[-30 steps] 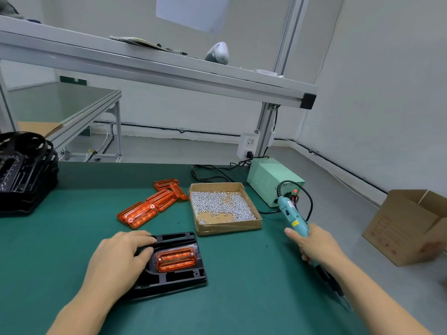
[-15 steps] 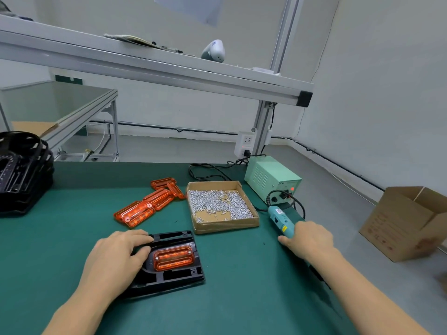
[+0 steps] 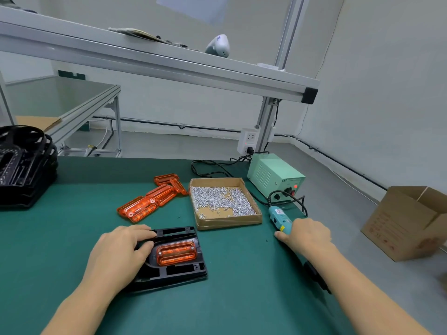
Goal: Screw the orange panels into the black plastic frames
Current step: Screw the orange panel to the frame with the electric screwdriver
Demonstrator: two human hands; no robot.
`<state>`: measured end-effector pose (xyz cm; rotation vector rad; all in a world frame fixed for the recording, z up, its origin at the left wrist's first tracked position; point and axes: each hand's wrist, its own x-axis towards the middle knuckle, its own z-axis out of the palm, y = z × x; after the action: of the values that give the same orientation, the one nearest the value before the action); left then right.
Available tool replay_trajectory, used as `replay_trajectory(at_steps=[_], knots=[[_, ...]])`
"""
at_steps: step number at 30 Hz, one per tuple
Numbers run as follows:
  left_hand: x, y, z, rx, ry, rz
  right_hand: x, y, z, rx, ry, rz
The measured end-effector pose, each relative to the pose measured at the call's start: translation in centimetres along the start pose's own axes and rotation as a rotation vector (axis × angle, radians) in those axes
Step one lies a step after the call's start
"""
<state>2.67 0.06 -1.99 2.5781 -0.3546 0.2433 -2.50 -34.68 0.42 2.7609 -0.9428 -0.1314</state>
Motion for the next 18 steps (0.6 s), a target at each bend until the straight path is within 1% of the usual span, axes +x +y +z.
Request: replay_trajectory(at_steps=[3,7,18], knots=[[0.1,0.0,0.0,-0.010,0.000,-0.005,-0.1,0.0,0.1,-0.029,0.035,0.013],[0.0,0.0,0.0,-0.012,-0.001,0.000,-0.4,0.1,0.3,-0.015,0.037,0.026],[0.2,-0.2,0.0,-0.026,-0.021,0.002,-0.4,1.0,-0.4,0.112,-0.070,-0.014]])
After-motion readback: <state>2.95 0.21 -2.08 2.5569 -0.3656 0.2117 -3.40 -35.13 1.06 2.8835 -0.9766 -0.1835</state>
